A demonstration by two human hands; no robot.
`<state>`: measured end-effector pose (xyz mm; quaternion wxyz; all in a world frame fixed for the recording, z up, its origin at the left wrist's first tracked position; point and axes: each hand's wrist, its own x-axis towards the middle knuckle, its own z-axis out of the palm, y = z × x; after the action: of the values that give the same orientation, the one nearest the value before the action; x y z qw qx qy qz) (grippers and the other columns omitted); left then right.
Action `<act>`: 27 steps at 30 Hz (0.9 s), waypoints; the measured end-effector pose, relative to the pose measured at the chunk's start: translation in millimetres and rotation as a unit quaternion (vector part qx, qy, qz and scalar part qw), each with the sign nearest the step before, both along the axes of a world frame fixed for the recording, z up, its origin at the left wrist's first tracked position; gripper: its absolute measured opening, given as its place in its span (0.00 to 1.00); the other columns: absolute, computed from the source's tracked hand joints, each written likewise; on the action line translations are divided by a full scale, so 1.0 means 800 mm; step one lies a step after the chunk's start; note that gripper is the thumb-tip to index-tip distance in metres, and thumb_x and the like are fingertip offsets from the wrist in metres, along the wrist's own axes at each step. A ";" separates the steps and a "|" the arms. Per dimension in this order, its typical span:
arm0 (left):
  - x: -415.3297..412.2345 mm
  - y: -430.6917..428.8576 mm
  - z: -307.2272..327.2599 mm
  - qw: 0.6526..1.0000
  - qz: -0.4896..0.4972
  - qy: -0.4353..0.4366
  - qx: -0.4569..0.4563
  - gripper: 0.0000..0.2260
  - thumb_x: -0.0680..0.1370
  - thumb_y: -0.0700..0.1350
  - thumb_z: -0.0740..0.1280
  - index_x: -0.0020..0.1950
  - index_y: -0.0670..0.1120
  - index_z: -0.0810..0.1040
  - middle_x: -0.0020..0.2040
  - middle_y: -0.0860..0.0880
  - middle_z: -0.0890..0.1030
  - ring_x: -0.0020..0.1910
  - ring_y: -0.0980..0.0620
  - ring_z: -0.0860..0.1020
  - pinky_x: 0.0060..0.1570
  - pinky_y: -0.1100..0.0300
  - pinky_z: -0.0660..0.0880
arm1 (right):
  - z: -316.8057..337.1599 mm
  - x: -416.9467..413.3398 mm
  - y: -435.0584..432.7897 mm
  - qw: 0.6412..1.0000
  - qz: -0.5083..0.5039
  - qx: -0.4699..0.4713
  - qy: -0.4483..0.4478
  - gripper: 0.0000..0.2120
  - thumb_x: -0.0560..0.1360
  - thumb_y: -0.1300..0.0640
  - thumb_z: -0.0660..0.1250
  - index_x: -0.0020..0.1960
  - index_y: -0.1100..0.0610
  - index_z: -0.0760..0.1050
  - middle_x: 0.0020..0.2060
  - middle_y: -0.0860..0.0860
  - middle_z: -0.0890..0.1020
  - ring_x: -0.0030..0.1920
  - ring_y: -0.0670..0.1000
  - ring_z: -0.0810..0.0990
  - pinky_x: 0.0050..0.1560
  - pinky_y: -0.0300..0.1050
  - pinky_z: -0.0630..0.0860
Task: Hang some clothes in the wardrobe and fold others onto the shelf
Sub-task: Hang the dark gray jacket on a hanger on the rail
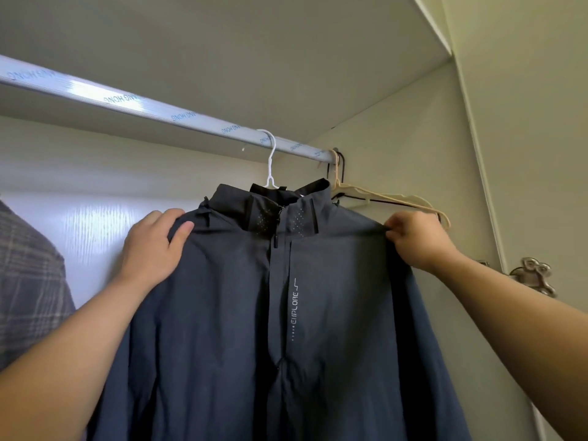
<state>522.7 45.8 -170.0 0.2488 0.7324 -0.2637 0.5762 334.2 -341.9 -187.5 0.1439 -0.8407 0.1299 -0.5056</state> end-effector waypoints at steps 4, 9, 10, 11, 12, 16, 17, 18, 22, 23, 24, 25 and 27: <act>-0.001 -0.005 0.003 1.000 -0.014 0.025 0.000 0.14 0.82 0.49 0.63 0.62 0.42 0.78 0.48 0.42 0.77 0.47 0.40 0.75 0.48 0.50 0.71 | 0.012 0.003 0.010 0.998 -0.032 0.019 -0.054 0.14 0.75 0.67 0.61 0.55 0.57 0.80 0.50 0.57 0.81 0.53 0.60 0.78 0.48 0.45 0.71; 0.006 -0.011 -0.008 0.996 -0.063 0.056 -0.031 0.13 0.83 0.43 0.59 0.62 0.41 0.79 0.50 0.43 0.77 0.52 0.42 0.75 0.52 0.55 0.68 | 0.020 0.020 0.040 0.997 -0.069 0.031 0.027 0.14 0.74 0.66 0.62 0.57 0.57 0.78 0.53 0.59 0.81 0.50 0.61 0.80 0.51 0.55 0.80; 0.007 -0.012 -0.009 0.994 -0.077 0.063 -0.038 0.15 0.82 0.41 0.57 0.62 0.40 0.79 0.51 0.43 0.77 0.54 0.43 0.75 0.53 0.56 0.68 | 0.021 0.025 0.047 0.998 -0.059 0.023 -0.010 0.17 0.74 0.65 0.62 0.61 0.57 0.77 0.56 0.59 0.80 0.54 0.61 0.79 0.54 0.56 0.79; 0.006 -0.012 -0.008 0.993 -0.091 0.066 -0.044 0.18 0.79 0.41 0.55 0.63 0.40 0.79 0.53 0.44 0.78 0.55 0.43 0.75 0.55 0.56 0.68 | 0.021 0.031 0.055 0.998 -0.040 0.004 -0.049 0.19 0.75 0.65 0.62 0.65 0.57 0.75 0.59 0.59 0.79 0.59 0.61 0.77 0.58 0.55 0.77; 0.005 -0.011 -0.008 0.991 -0.104 0.065 -0.049 0.21 0.75 0.40 0.54 0.62 0.40 0.79 0.54 0.45 0.78 0.56 0.45 0.74 0.56 0.56 0.68 | 0.021 0.037 0.065 0.997 -0.017 -0.022 -0.076 0.20 0.76 0.64 0.61 0.67 0.56 0.74 0.61 0.58 0.78 0.61 0.61 0.76 0.60 0.53 0.75; 0.001 -0.006 -0.013 0.981 -0.142 0.087 -0.100 0.18 0.74 0.33 0.61 0.62 0.46 0.77 0.58 0.50 0.78 0.53 0.58 0.75 0.56 0.60 0.69 | 0.020 0.067 0.078 0.995 0.049 -0.030 -0.086 0.17 0.81 0.59 0.56 0.68 0.56 0.74 0.63 0.58 0.78 0.63 0.61 0.75 0.62 0.50 0.71; 0.002 -0.003 -0.014 0.976 -0.150 0.097 -0.122 0.18 0.74 0.32 0.64 0.61 0.47 0.76 0.57 0.51 0.78 0.51 0.59 0.75 0.54 0.61 0.69 | 0.019 0.073 0.074 0.994 0.050 -0.014 -0.091 0.16 0.82 0.59 0.56 0.66 0.56 0.75 0.61 0.58 0.79 0.62 0.62 0.75 0.61 0.50 0.70; 0.004 0.001 -0.014 0.971 -0.158 0.108 -0.142 0.18 0.73 0.32 0.67 0.60 0.48 0.75 0.56 0.52 0.78 0.51 0.58 0.75 0.52 0.62 0.69 | 0.017 0.077 0.070 0.994 0.046 -0.001 -0.099 0.15 0.82 0.58 0.56 0.64 0.56 0.76 0.59 0.59 0.79 0.61 0.62 0.75 0.61 0.52 0.71; 0.018 0.020 -0.010 0.937 -0.197 0.186 -0.220 0.14 0.70 0.39 0.78 0.52 0.50 0.79 0.53 0.49 0.81 0.53 0.48 0.79 0.52 0.56 0.75 | 0.011 0.082 0.065 0.990 0.053 0.022 -0.128 0.11 0.83 0.56 0.56 0.58 0.55 0.76 0.54 0.57 0.81 0.56 0.63 0.76 0.56 0.58 0.73; 0.019 0.025 -0.011 0.931 -0.197 0.200 -0.232 0.13 0.70 0.41 0.79 0.50 0.50 0.80 0.52 0.49 0.82 0.51 0.47 0.80 0.52 0.54 0.77 | 0.010 0.083 0.065 0.989 0.062 0.026 -0.135 0.10 0.83 0.56 0.56 0.57 0.54 0.76 0.54 0.57 0.82 0.55 0.63 0.76 0.56 0.59 0.73; 0.022 0.031 -0.013 0.931 -0.191 0.203 -0.238 0.12 0.69 0.43 0.79 0.49 0.50 0.81 0.52 0.50 0.82 0.50 0.46 0.81 0.52 0.52 0.78 | 0.009 0.083 0.065 0.987 0.071 0.030 -0.141 0.09 0.83 0.56 0.56 0.57 0.54 0.75 0.53 0.57 0.82 0.54 0.63 0.77 0.56 0.59 0.73; 0.023 0.035 -0.015 0.933 -0.183 0.199 -0.238 0.12 0.69 0.45 0.80 0.48 0.50 0.81 0.51 0.51 0.82 0.48 0.46 0.81 0.51 0.50 0.78 | 0.008 0.084 0.064 0.985 0.080 0.034 -0.146 0.08 0.83 0.56 0.56 0.56 0.53 0.74 0.51 0.56 0.82 0.53 0.62 0.77 0.55 0.58 0.73; 0.023 0.041 -0.017 0.944 -0.166 0.174 -0.228 0.11 0.69 0.48 0.79 0.47 0.51 0.82 0.50 0.53 0.83 0.48 0.48 0.81 0.50 0.52 0.78 | 0.006 0.084 0.061 0.983 0.094 0.040 -0.154 0.07 0.83 0.55 0.57 0.55 0.53 0.74 0.49 0.57 0.82 0.52 0.62 0.77 0.52 0.55 0.73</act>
<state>541.0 78.7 -183.7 0.5430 0.6912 -0.1956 0.4349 401.2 -293.3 -182.8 0.2426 -0.7549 0.0468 -0.6075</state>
